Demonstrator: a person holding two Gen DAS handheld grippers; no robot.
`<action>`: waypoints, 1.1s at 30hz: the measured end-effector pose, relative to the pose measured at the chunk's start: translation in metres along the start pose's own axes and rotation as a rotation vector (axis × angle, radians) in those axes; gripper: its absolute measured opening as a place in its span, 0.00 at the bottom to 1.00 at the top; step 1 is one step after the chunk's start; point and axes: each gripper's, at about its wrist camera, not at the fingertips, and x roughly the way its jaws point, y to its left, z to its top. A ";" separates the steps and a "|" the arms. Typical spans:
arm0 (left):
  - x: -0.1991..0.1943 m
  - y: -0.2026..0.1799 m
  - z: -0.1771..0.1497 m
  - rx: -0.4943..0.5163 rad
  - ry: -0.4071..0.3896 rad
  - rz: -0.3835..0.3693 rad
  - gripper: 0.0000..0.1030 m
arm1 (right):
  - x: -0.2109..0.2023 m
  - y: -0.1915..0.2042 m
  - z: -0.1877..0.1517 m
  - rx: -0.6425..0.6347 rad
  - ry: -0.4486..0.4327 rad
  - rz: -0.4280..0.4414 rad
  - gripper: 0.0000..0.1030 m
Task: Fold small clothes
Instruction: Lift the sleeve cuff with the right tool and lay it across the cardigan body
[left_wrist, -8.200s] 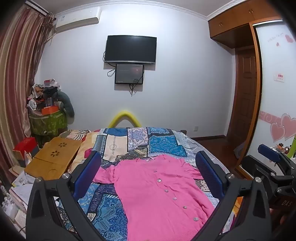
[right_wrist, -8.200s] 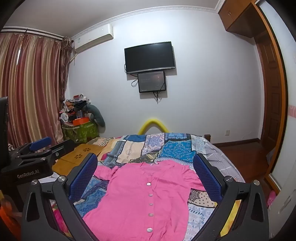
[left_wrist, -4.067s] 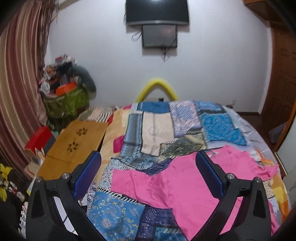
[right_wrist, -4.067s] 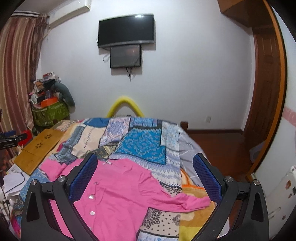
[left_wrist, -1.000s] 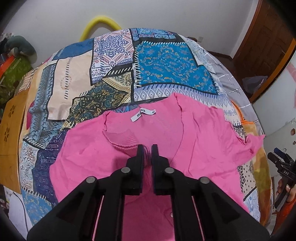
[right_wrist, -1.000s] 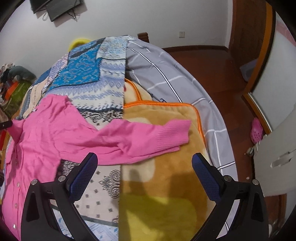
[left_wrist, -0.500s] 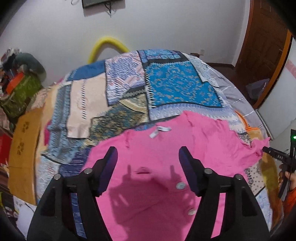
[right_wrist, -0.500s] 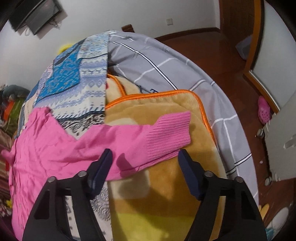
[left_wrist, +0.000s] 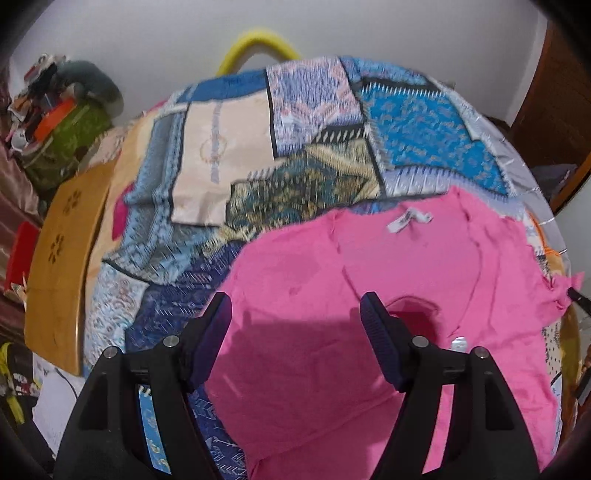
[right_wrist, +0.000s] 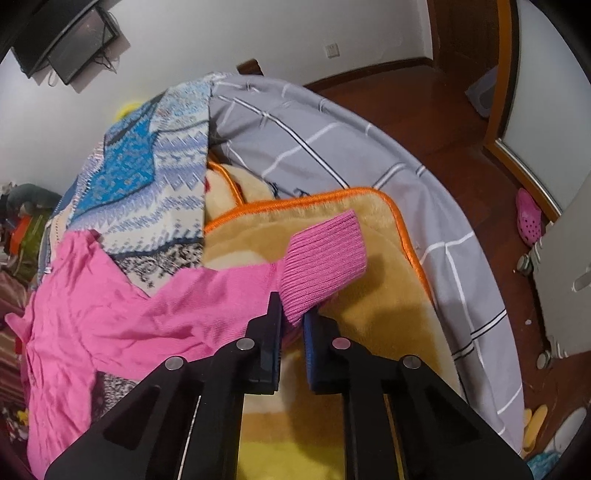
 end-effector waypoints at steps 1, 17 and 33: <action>0.003 -0.003 -0.001 0.007 0.011 0.002 0.69 | -0.006 0.002 0.001 -0.009 -0.018 0.003 0.08; 0.017 -0.098 0.017 0.157 0.027 -0.093 0.69 | -0.084 0.075 0.020 -0.202 -0.184 0.109 0.08; -0.076 -0.041 -0.004 0.146 -0.149 -0.083 0.70 | -0.110 0.192 0.031 -0.393 -0.216 0.190 0.08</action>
